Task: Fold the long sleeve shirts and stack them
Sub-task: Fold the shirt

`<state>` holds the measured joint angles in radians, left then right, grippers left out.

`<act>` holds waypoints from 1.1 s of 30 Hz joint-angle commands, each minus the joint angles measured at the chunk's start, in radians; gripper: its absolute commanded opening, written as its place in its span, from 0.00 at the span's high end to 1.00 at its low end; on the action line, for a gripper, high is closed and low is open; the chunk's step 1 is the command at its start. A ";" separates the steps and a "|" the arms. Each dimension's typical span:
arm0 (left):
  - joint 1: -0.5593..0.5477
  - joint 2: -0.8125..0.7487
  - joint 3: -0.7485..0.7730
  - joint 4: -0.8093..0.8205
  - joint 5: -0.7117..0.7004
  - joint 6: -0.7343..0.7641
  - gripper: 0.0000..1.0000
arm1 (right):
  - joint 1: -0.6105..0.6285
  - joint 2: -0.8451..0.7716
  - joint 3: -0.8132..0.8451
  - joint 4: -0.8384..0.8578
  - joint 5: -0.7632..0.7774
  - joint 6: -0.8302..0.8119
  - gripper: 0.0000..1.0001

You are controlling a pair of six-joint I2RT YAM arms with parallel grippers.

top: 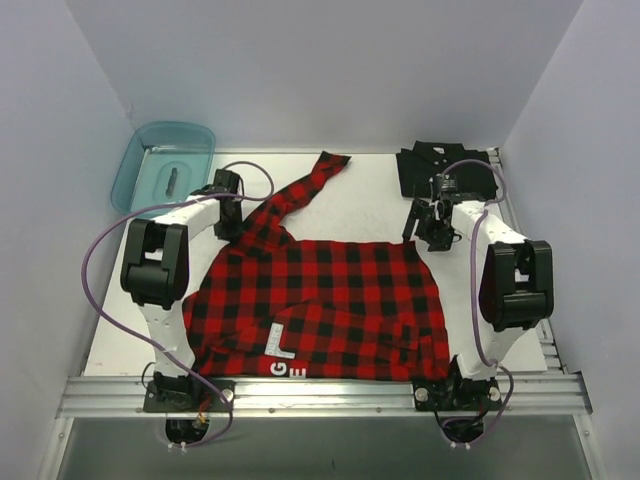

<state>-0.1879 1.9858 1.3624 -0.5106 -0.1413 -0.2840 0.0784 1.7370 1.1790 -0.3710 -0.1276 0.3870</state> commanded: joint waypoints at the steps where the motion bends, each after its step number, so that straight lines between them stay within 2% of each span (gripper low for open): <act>1: -0.008 0.059 0.000 -0.014 0.011 0.019 0.71 | 0.006 0.048 0.051 0.004 0.006 -0.060 0.33; 6: -0.010 0.056 0.003 -0.016 0.012 0.017 0.81 | 0.018 0.099 0.076 0.017 -0.014 -0.050 0.35; 11: -0.012 0.056 0.000 -0.016 0.014 0.019 0.85 | 0.032 0.133 0.074 0.050 -0.038 -0.071 0.37; 16: -0.010 0.056 0.000 -0.017 0.009 0.017 0.87 | 0.038 0.177 0.067 0.055 -0.067 -0.097 0.46; 22: -0.010 0.054 -0.002 -0.017 0.005 0.017 0.90 | 0.032 0.190 0.074 0.057 -0.066 -0.085 0.52; 28: -0.008 0.053 -0.002 -0.019 -0.004 0.020 1.00 | 0.026 0.197 0.099 0.052 -0.072 -0.102 0.59; 29: -0.008 0.053 0.000 -0.019 -0.006 0.023 1.00 | 0.024 0.199 0.100 0.050 -0.072 -0.105 0.62; 30: -0.007 0.050 -0.002 -0.019 -0.004 0.022 1.00 | 0.021 0.196 0.103 0.049 -0.073 -0.106 0.69; 31: -0.007 0.048 -0.002 -0.019 -0.006 0.022 1.00 | 0.018 0.194 0.105 0.046 -0.073 -0.111 0.72; 33: -0.005 0.044 -0.003 -0.019 -0.006 0.023 1.00 | 0.014 0.190 0.108 0.046 -0.072 -0.112 0.73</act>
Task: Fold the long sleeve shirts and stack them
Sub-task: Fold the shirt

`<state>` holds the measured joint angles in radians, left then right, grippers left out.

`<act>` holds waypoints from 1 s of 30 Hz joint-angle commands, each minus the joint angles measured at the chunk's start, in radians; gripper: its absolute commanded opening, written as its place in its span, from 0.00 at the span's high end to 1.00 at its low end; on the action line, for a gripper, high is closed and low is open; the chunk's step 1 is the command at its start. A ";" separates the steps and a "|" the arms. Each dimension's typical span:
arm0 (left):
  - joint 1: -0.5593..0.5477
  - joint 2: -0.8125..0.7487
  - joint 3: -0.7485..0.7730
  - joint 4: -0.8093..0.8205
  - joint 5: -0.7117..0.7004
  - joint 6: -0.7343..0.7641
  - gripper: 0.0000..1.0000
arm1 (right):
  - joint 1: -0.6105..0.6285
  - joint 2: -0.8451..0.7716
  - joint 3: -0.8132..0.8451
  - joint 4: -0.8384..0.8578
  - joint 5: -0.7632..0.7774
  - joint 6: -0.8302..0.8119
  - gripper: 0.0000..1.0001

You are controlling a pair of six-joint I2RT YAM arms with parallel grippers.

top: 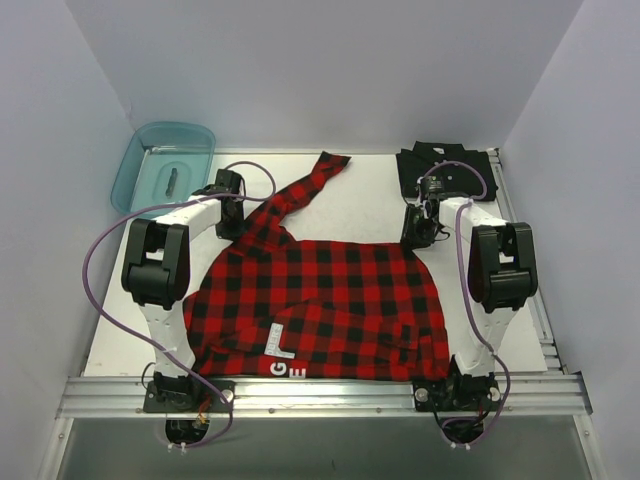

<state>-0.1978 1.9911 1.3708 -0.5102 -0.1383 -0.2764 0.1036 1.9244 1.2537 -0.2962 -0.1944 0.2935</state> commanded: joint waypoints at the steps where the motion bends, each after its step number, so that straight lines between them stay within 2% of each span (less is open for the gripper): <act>1: 0.006 0.037 -0.012 -0.019 -0.009 0.016 1.00 | -0.013 0.002 0.038 -0.034 -0.005 -0.022 0.73; 4: 0.008 0.035 -0.013 -0.019 -0.015 0.014 1.00 | -0.022 0.004 0.046 -0.040 -0.005 -0.028 0.73; 11: 0.015 0.000 -0.013 -0.017 -0.015 0.013 1.00 | -0.031 -0.031 0.049 -0.049 -0.004 -0.048 0.94; 13: 0.017 -0.023 -0.015 -0.014 -0.015 0.013 1.00 | -0.031 -0.054 0.053 -0.054 0.001 -0.057 0.97; 24: 0.032 -0.238 -0.075 0.022 -0.011 -0.009 1.00 | -0.033 -0.195 0.044 -0.080 -0.002 -0.056 0.97; 30: 0.032 -0.373 -0.131 0.021 -0.012 -0.040 1.00 | -0.031 -0.278 -0.028 -0.080 -0.007 -0.022 0.96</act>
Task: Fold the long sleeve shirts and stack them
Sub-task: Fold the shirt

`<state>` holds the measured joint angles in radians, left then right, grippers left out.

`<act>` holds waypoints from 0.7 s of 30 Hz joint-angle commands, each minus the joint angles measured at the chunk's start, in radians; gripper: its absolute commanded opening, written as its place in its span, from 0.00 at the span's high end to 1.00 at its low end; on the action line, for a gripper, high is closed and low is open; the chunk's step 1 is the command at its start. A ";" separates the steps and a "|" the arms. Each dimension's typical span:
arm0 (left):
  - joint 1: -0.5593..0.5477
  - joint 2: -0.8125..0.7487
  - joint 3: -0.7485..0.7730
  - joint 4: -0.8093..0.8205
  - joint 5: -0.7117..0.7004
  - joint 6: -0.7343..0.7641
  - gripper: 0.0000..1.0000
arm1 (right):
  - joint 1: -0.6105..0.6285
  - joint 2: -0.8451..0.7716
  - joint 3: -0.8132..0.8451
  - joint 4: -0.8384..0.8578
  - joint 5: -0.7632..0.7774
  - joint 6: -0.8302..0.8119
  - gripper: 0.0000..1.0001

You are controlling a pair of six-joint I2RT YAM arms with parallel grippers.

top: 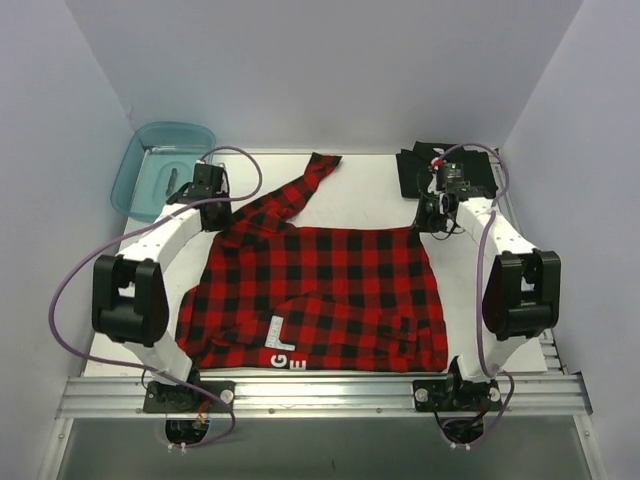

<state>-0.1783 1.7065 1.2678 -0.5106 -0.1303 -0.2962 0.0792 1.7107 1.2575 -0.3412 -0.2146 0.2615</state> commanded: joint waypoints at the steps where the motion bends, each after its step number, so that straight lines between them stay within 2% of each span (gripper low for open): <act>1: 0.013 -0.106 -0.044 0.021 -0.019 -0.023 1.00 | -0.007 -0.075 -0.046 -0.035 0.014 0.018 0.96; 11: 0.013 -0.341 -0.263 0.011 0.015 -0.061 1.00 | 0.008 -0.224 -0.228 0.001 0.014 0.077 0.95; 21: 0.013 -0.498 -0.436 -0.022 0.070 -0.090 1.00 | 0.068 -0.355 -0.383 0.019 0.066 0.122 0.91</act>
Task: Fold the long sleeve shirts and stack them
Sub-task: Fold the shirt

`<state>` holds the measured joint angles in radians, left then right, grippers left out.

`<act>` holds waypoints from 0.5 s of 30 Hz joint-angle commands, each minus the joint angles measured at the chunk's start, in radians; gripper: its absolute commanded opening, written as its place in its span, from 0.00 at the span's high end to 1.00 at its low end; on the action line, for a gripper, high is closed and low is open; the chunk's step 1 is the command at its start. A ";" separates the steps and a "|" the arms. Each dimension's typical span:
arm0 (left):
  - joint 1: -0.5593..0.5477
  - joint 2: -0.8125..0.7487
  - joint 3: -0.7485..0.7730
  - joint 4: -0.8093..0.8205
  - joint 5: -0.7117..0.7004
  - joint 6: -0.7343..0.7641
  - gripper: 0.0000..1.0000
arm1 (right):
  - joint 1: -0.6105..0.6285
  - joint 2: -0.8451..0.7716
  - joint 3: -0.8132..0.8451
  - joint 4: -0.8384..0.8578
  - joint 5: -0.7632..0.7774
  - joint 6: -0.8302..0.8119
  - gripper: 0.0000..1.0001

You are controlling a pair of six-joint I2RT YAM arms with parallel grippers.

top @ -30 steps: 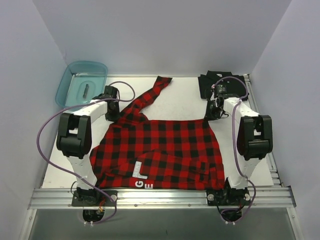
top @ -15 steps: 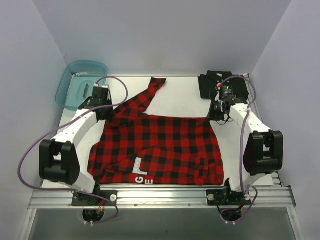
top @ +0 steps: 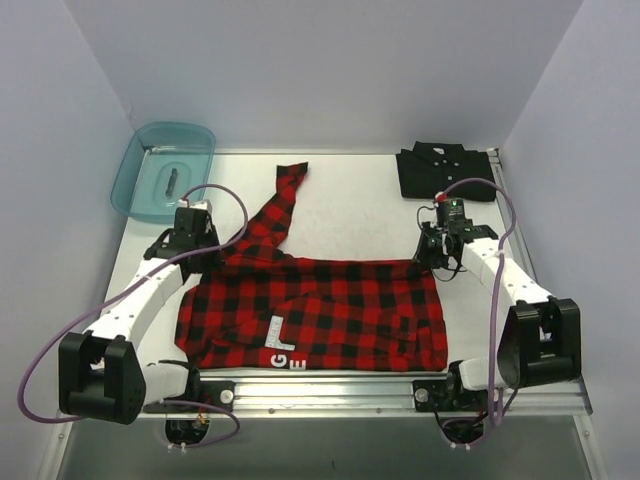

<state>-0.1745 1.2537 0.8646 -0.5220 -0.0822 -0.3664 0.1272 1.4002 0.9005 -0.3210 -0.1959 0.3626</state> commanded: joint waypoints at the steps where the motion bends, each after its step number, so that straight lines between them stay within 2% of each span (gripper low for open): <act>1: 0.007 -0.051 -0.047 -0.018 0.024 -0.029 1.00 | 0.026 -0.053 -0.038 -0.001 0.056 0.027 0.91; 7: 0.007 -0.079 -0.134 -0.050 0.047 -0.100 1.00 | 0.055 -0.118 -0.138 0.013 0.101 0.090 0.88; 10: 0.007 -0.089 -0.164 -0.064 0.055 -0.138 0.99 | 0.061 -0.150 -0.190 0.014 0.108 0.130 0.82; 11: 0.009 -0.102 -0.168 -0.065 0.059 -0.153 0.96 | 0.061 -0.171 -0.201 0.013 0.108 0.137 0.75; 14: 0.009 -0.140 -0.171 -0.085 0.078 -0.164 0.90 | 0.068 -0.225 -0.238 0.008 0.099 0.148 0.64; 15: 0.009 -0.154 -0.168 -0.093 0.079 -0.164 0.80 | 0.071 -0.242 -0.239 -0.009 0.098 0.145 0.61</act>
<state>-0.1738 1.1652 0.6865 -0.5926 -0.0280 -0.4942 0.1860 1.2278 0.6693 -0.3027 -0.1196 0.4778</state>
